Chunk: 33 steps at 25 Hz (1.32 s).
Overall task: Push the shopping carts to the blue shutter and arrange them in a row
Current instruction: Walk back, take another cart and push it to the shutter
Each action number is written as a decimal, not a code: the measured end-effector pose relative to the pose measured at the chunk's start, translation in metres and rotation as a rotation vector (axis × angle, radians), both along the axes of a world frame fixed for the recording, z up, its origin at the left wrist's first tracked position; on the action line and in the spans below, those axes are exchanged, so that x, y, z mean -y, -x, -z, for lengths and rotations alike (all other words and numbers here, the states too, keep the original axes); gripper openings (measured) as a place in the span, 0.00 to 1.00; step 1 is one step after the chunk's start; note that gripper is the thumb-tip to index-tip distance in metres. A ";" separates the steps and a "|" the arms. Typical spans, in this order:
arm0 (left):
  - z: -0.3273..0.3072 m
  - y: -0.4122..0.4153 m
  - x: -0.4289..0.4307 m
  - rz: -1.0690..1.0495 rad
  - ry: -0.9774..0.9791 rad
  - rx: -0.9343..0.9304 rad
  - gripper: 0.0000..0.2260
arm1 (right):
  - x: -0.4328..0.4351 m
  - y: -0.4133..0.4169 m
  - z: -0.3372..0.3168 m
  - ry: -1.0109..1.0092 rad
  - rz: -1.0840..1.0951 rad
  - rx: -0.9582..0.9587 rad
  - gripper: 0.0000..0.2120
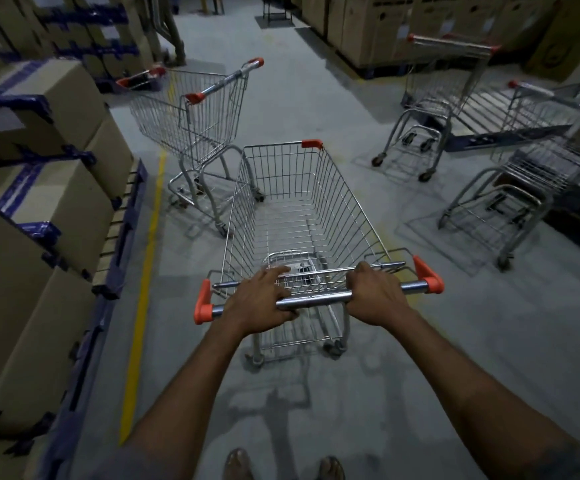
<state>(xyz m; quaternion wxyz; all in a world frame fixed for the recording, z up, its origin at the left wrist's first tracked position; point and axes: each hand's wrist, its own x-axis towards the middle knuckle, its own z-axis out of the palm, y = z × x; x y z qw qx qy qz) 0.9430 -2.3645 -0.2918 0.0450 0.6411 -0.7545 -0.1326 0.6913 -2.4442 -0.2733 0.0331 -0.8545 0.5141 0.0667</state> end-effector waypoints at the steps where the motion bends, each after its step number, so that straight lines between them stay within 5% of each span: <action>1: -0.001 0.007 -0.001 0.002 -0.031 -0.009 0.18 | -0.003 0.008 0.000 0.000 0.005 -0.006 0.16; 12: -0.003 0.027 -0.037 0.267 -0.110 -0.058 0.23 | -0.110 0.045 -0.004 -0.084 0.257 0.035 0.19; 17: -0.007 0.039 -0.054 0.335 -0.176 -0.122 0.41 | -0.173 0.057 -0.005 -0.122 0.444 0.224 0.40; 20: -0.008 0.059 -0.067 0.411 -0.191 -0.063 0.47 | -0.208 0.069 -0.001 -0.125 0.530 0.166 0.50; 23: -0.015 0.090 -0.084 0.501 -0.228 -0.045 0.49 | -0.235 0.097 0.004 -0.139 0.541 0.000 0.49; 28: -0.018 0.147 -0.124 0.620 -0.086 -0.003 0.44 | -0.296 0.151 0.001 -0.162 0.622 0.125 0.51; 33: -0.002 0.198 -0.146 0.775 0.182 0.078 0.27 | -0.350 0.177 0.007 0.131 0.799 0.170 0.30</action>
